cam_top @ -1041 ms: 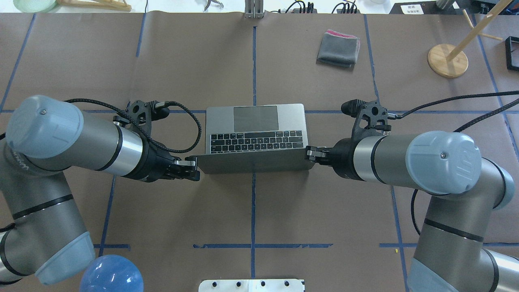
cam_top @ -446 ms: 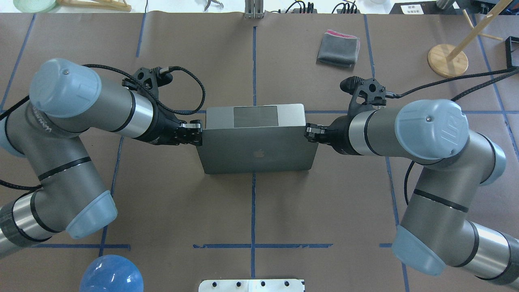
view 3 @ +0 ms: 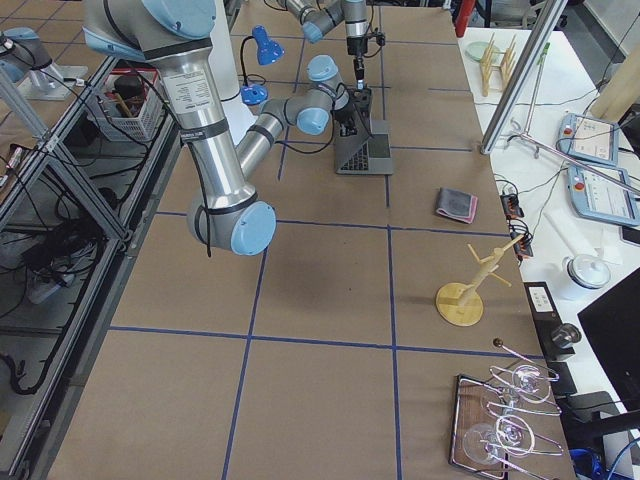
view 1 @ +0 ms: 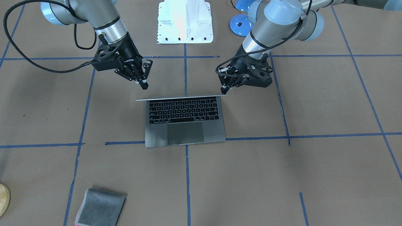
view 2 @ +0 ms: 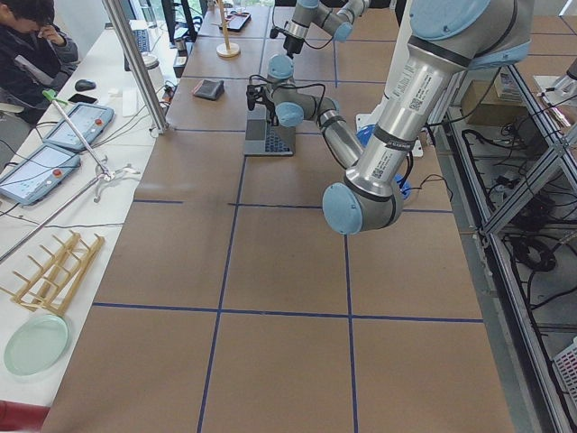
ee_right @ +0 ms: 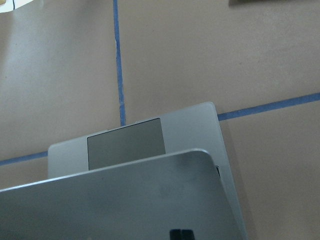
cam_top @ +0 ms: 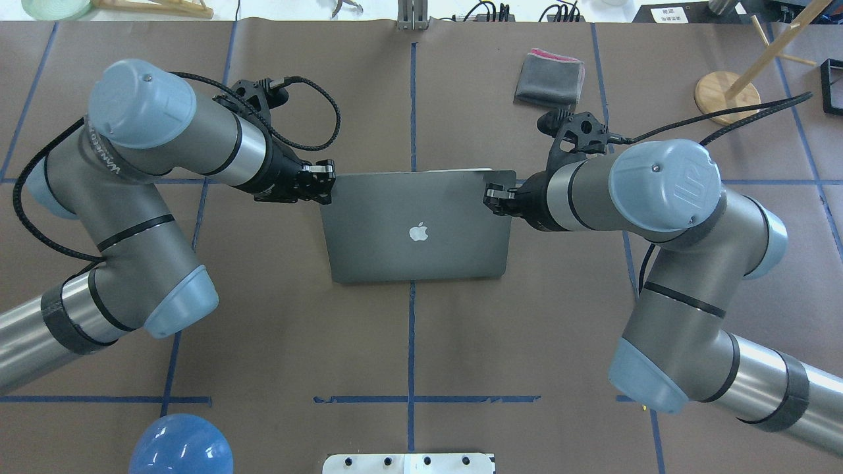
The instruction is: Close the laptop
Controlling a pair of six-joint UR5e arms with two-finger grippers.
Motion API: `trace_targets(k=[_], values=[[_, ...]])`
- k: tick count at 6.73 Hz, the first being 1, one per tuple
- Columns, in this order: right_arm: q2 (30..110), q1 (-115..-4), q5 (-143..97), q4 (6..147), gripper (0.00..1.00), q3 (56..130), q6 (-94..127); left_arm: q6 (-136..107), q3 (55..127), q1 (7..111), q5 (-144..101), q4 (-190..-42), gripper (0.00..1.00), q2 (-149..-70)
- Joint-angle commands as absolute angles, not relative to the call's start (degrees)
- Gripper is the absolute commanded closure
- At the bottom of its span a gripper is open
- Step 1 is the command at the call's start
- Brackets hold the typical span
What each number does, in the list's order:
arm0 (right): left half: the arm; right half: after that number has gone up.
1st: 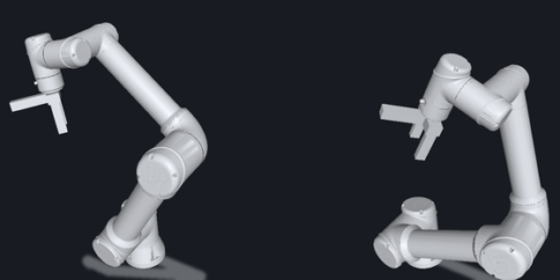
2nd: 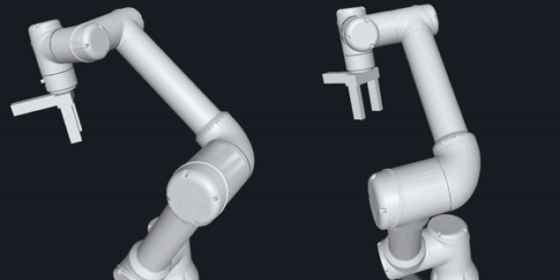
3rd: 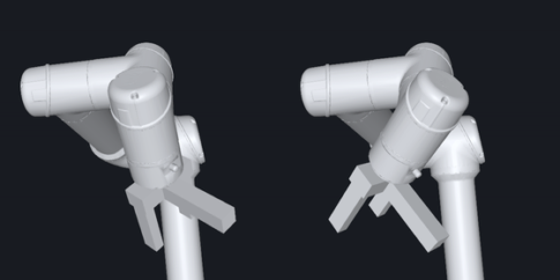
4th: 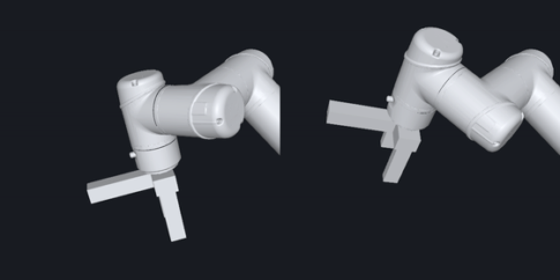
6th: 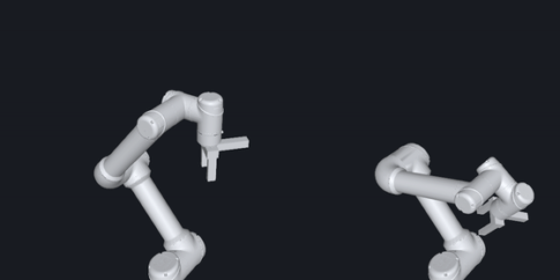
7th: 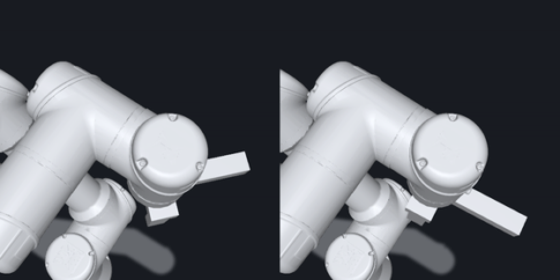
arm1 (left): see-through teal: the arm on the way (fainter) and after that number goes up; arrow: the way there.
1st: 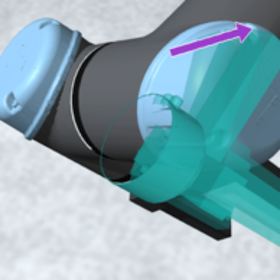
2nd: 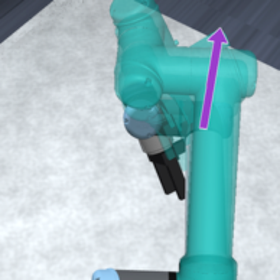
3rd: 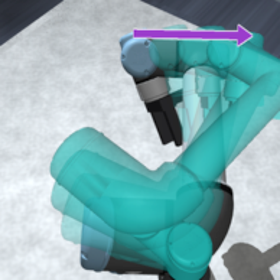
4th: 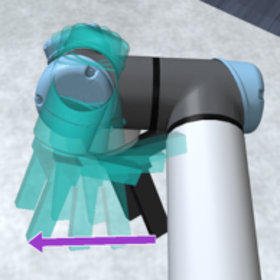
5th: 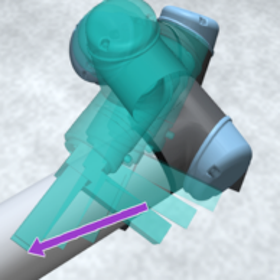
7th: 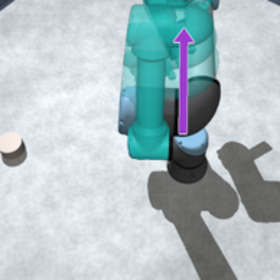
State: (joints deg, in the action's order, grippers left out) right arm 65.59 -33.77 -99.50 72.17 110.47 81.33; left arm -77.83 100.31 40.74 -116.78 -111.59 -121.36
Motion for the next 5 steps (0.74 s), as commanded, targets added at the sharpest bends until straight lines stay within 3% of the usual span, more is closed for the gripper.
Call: trace_targets(k=[1,4,5], values=[[61.8,-35.85,-99.67,72.07,1.0,103.57,79.64,-76.22,91.02,42.62,-116.72,-116.24,1.0,-124.09],[53.29,-36.04,-99.58,71.72,1.0,86.63,78.4,-75.68,77.46,42.1,-113.21,-121.02,1.0,-129.36],[52.74,-36.04,-99.58,71.72,1.0,85.7,78.22,-74.28,76.82,40.97,-111.38,-121.03,1.0,-129.46]])
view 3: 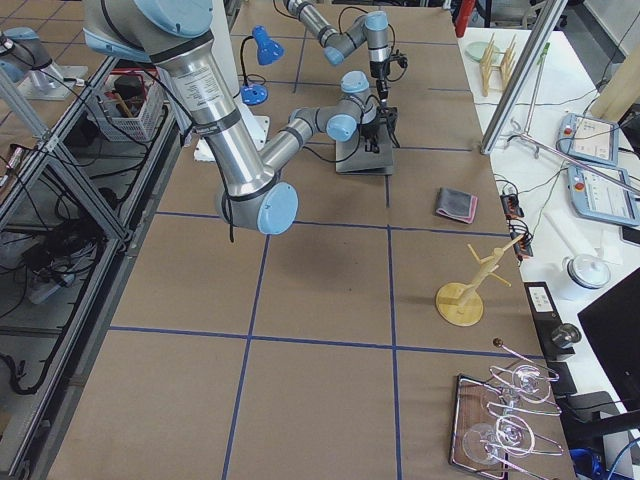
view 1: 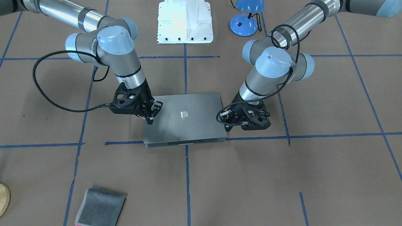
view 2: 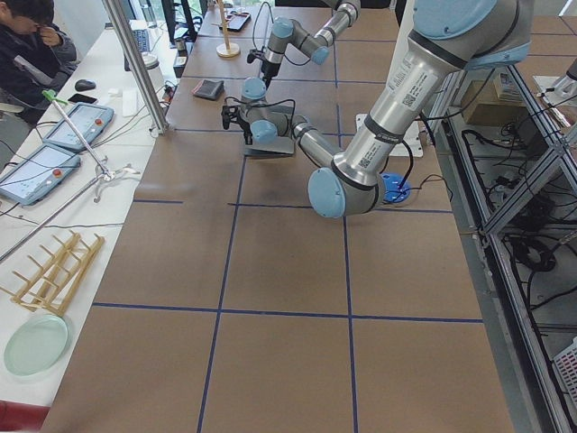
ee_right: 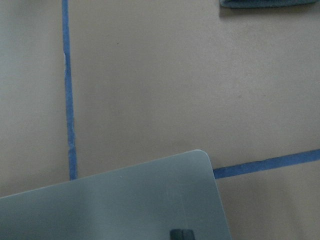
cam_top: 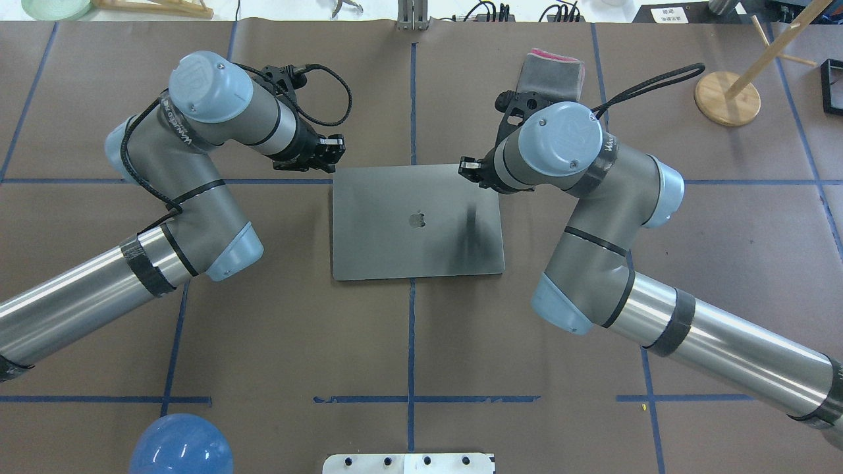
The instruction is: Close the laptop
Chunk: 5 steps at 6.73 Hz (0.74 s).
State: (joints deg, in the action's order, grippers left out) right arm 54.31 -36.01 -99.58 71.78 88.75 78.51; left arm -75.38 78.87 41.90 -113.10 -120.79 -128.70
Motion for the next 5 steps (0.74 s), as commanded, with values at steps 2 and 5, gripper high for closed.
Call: trace_targets(k=[2,5], values=[[52.65,-36.56,-99.67,71.63,0.98,86.22,77.52,-73.92,76.99,40.69,-111.27,-120.94,1.0,-129.46],[55.35,-42.96,-109.83,75.56,0.0,88.49,73.95,-71.92,78.22,43.05,-112.06,-119.62,0.02,-125.89]])
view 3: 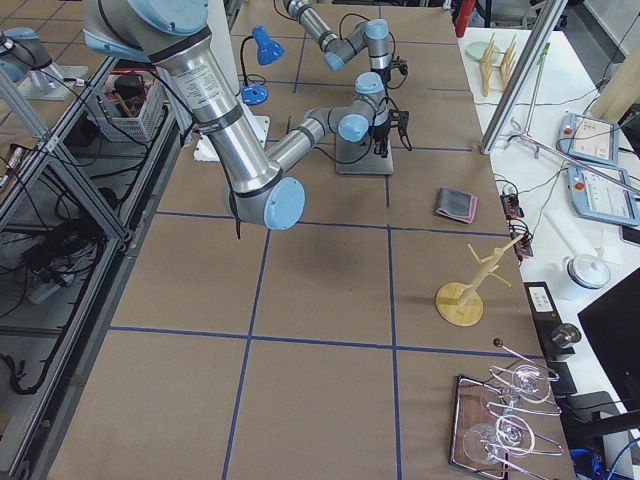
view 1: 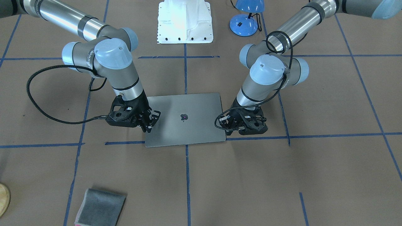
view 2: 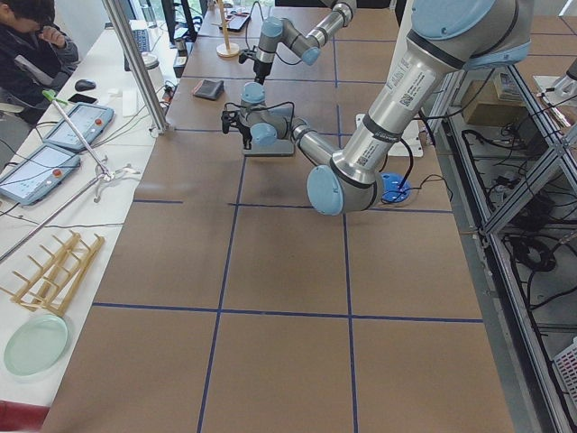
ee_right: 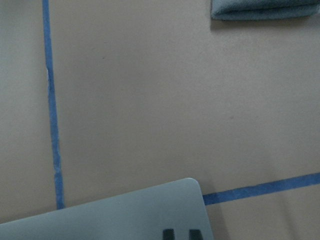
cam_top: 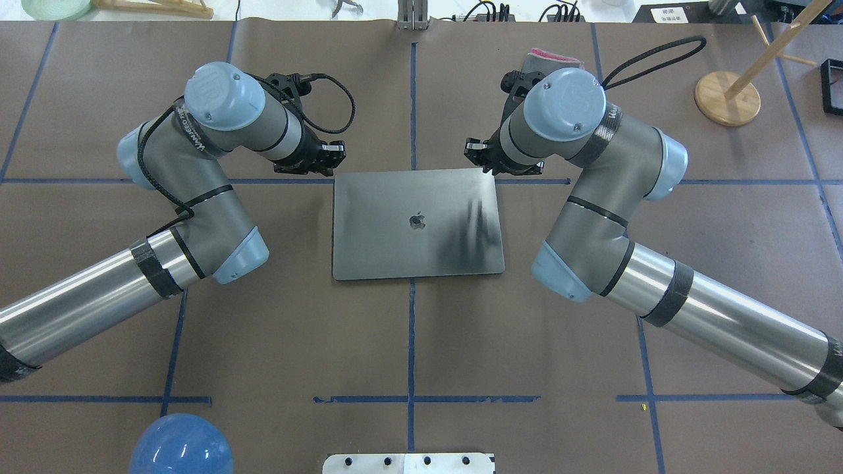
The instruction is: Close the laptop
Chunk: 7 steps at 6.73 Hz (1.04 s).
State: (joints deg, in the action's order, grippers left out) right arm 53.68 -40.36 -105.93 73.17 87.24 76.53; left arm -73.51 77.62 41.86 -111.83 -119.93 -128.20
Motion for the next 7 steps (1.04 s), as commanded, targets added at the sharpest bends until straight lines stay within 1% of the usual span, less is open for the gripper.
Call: trace_targets(k=[1,2,3,4,5,6,7], values=[[56.15,-46.11,-112.73,80.11,0.0,90.51,68.09,-64.5,81.62,45.15,-112.76,-115.88,0.02,-121.94],[59.56,-48.58,-113.81,83.81,0.0,94.09,61.42,-54.94,86.35,48.92,-115.03,-103.4,0.02,-120.69],[62.72,-51.91,-115.38,85.41,0.0,95.87,53.52,-44.84,91.53,52.26,-115.48,-91.79,0.01,-119.46],[66.15,-56.12,-119.49,85.6,0.0,95.98,45.78,-34.21,93.93,57.08,-115.75,-87.49,0.01,-116.66],[70.44,-61.99,-123.71,85.69,0.0,96.24,36.05,-22.79,93.95,63.39,-119.75,-87.54,0.01,-111.58],[75.71,-68.66,-127.67,85.95,0.0,96.94,25.77,-13.98,93.0,70.59,-124.93,-87.37,0.01,-108.4],[81.33,-74.47,-129.79,86.83,0.0,98.94,16.53,-1.79,93.08,76.75,-128.55,-87.45,0.01,-102.89]])
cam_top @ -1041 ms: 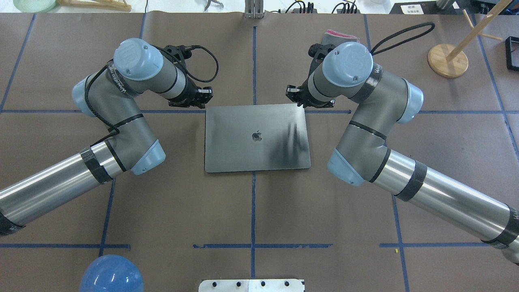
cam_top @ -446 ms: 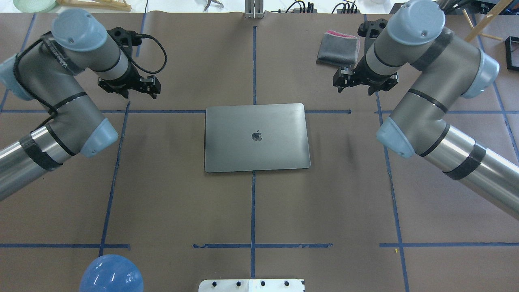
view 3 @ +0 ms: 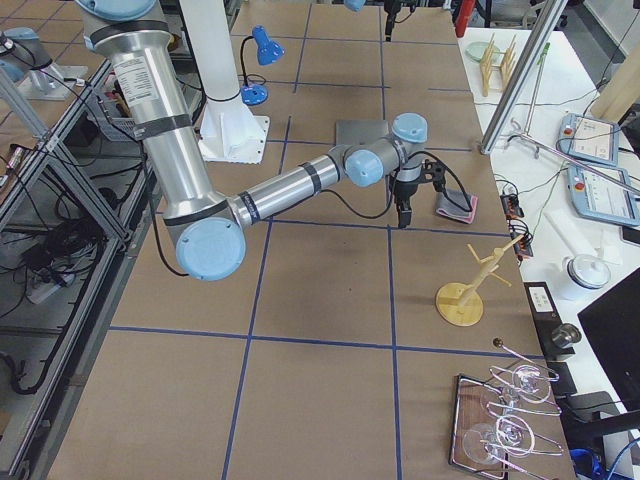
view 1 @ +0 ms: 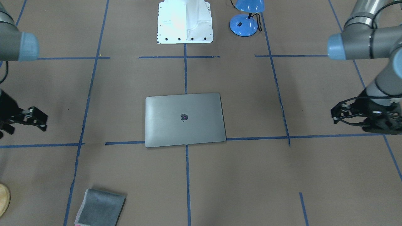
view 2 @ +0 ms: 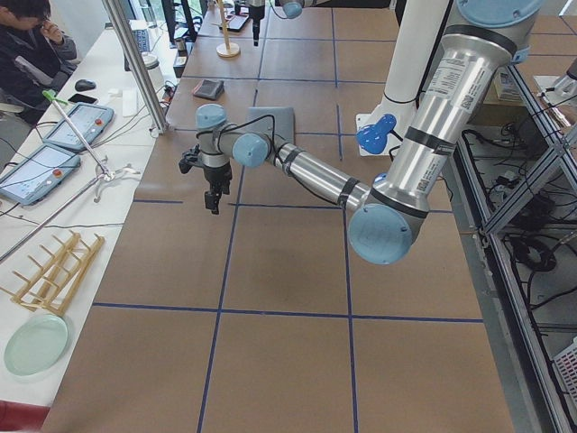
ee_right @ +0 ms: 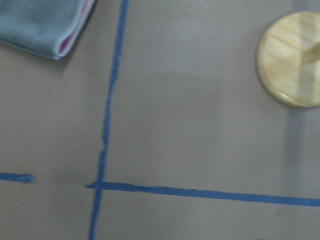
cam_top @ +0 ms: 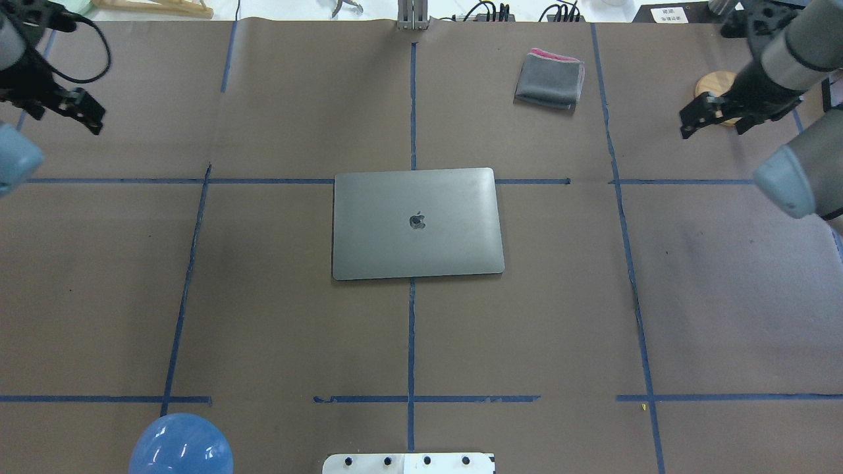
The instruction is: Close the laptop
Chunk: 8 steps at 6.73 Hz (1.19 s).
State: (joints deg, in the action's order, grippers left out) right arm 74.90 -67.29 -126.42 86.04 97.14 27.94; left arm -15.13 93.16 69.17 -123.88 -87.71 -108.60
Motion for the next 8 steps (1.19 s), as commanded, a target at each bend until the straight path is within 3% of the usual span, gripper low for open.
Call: trace_targets(k=[1,3,5,8], values=[[86.26,-79.23,-130.86,92.06,0.0,102.45,6.6,6.59,93.34,82.47,-131.02,-84.14,0.01,-100.05],[89.89,-83.66,-130.96,107.71,0.0,105.38,-8.55,7.91,94.3,85.43,-131.13,-78.33,0.01,-94.07],[97.7,-84.72,-134.11,101.28,0.0,105.12,-9.41,8.08,94.91,85.69,-131.39,-78.56,0.01,-89.68],[97.91,-85.17,-134.12,99.59,0.0,104.41,-8.35,7.38,97.56,85.87,-130.08,-78.92,0.01,-89.03]])
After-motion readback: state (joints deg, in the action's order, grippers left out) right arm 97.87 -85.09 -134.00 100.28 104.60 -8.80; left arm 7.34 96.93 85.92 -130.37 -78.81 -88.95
